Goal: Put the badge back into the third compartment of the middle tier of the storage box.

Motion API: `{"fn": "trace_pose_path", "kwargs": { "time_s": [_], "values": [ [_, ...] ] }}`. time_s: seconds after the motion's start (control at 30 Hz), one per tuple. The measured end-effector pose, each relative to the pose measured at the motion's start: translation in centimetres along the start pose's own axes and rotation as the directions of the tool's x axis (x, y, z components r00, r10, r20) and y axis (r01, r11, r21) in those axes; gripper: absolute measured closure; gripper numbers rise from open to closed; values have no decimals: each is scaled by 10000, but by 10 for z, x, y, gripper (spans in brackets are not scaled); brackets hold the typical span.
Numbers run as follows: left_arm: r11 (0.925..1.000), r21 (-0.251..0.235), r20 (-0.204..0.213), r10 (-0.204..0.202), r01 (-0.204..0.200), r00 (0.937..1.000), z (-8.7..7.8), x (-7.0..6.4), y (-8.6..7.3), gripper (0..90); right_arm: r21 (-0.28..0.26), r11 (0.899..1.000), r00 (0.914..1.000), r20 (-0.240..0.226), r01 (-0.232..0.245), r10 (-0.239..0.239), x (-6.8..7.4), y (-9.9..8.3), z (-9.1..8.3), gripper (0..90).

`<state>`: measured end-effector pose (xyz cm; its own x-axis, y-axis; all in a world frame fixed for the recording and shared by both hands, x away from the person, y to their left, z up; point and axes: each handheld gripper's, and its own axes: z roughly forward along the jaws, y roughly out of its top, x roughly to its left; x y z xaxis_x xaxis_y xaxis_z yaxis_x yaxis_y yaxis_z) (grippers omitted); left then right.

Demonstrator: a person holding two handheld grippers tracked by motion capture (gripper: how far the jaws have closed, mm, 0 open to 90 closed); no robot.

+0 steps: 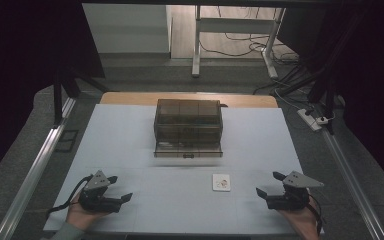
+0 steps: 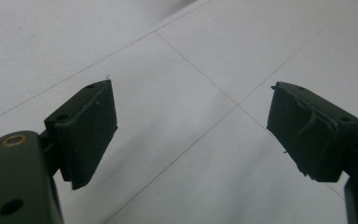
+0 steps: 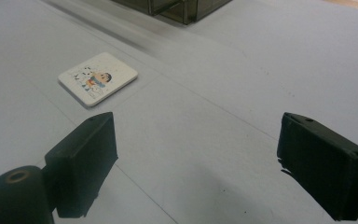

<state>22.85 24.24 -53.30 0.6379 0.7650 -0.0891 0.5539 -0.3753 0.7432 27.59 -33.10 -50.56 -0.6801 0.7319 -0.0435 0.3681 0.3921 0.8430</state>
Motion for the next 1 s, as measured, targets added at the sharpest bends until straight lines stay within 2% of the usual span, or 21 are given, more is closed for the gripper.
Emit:
{"fn": "trace_pose_path", "kwargs": {
  "time_s": [0.4, 0.63, 1.0],
  "values": [
    [10000, -20, 43, 39, -39, 10000, 0, 1, 0, 155, 113, 9999, 10000, -69, -20, 21, 0, 1, 3, 129],
    [10000, -32, 32, 26, -26, 10000, -1, 1, 0, 155, 111, 9999, 9997, 253, 35, -38, 0, 1, 1, 138],
    [10000, -65, 47, -42, 43, 10000, -1, 0, 0, 155, -2, 10000, 10000, 18, -91, 91, 1, 4, 1, 141]
  ]
}}
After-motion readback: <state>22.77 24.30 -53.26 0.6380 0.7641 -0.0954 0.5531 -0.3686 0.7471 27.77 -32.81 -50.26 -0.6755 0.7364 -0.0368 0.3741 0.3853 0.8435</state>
